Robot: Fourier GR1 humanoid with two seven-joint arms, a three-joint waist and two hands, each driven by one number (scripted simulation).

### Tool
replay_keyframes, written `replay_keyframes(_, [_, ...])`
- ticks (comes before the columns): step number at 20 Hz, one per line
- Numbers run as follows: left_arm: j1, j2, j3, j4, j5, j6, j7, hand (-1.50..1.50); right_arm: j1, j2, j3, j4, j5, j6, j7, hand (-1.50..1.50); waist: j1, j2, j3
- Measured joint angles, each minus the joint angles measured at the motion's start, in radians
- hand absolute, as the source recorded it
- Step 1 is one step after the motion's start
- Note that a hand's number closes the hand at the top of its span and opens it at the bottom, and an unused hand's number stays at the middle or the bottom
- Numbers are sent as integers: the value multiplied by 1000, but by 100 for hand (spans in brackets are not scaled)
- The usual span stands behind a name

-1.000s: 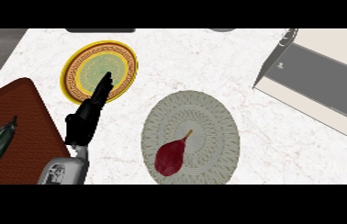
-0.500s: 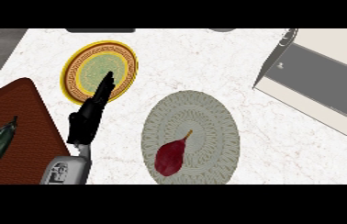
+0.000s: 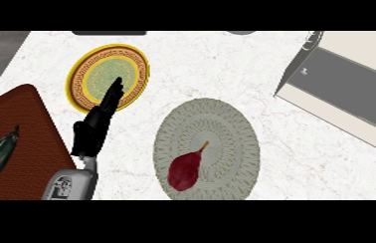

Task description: Pick the sweet potato from the placemat and place it in the tiered shelf

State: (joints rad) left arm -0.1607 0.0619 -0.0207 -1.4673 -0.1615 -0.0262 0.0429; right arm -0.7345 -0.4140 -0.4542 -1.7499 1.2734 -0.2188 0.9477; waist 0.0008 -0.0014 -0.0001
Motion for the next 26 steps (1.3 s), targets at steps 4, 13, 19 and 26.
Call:
replay_keyframes(4, [10,-1,-2,-6,-1,-1,-2,0,-52,-25,-44,-43,-18,-33,15,-150,1,-1,0])
replay_keyframes(13, [8,9,20,3,4,3,-6,0,-88,-121,-213,-284,-55,126,115,-150,-24,-8,-1])
replay_keyframes(19, [26,24,39,-3,12,2,-5,0,-22,-141,-384,-463,-172,370,140,-150,-55,-20,-1])
replay_keyframes(26, [62,30,55,-11,16,9,-15,0,55,-147,-600,-571,-307,597,86,-150,-86,-31,0])
